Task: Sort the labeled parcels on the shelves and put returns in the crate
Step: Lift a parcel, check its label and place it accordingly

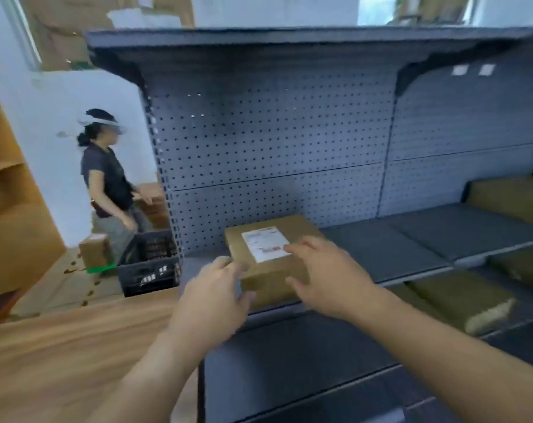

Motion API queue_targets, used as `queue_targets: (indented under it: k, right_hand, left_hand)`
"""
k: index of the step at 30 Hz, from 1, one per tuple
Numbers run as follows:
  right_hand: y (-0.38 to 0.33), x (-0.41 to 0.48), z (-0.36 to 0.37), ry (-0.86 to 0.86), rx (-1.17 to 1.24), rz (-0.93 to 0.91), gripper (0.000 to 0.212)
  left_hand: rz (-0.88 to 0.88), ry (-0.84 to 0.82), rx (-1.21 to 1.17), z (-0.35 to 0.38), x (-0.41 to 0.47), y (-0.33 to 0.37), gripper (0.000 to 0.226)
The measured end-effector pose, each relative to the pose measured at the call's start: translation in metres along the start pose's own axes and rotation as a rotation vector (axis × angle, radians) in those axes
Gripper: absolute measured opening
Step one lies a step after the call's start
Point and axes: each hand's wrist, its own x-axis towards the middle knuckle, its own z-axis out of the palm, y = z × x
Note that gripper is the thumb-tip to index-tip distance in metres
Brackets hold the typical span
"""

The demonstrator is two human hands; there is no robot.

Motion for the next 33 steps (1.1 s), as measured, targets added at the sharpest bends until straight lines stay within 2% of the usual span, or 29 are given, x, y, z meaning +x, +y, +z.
queue_targets:
  k: [10, 16, 25, 33]
  right_hand:
    - [0.212, -0.165, -0.117, 0.179, -0.156, 0.574, 0.060]
    - [0.308, -0.269, -0.178, 0.262, -0.207, 0.836, 0.061]
    - [0.428, -0.382, -0.235, 0.337, -0.257, 1.097, 0.062]
    - [0.532, -0.410, -0.250, 0.370, -0.268, 1.236, 0.061]
  left_hand:
    - [0.506, -0.067, -0.284, 0.061, 0.075, 0.281, 0.048]
    - [0.781, -0.056, -0.298, 0.097, 0.068, 0.450, 0.045]
    - [1.026, -0.046, -0.290, 0.154, 0.063, 0.651, 0.047]
    - [1.161, -0.093, -0.337, 0.209, 0.104, 0.775, 0.051]
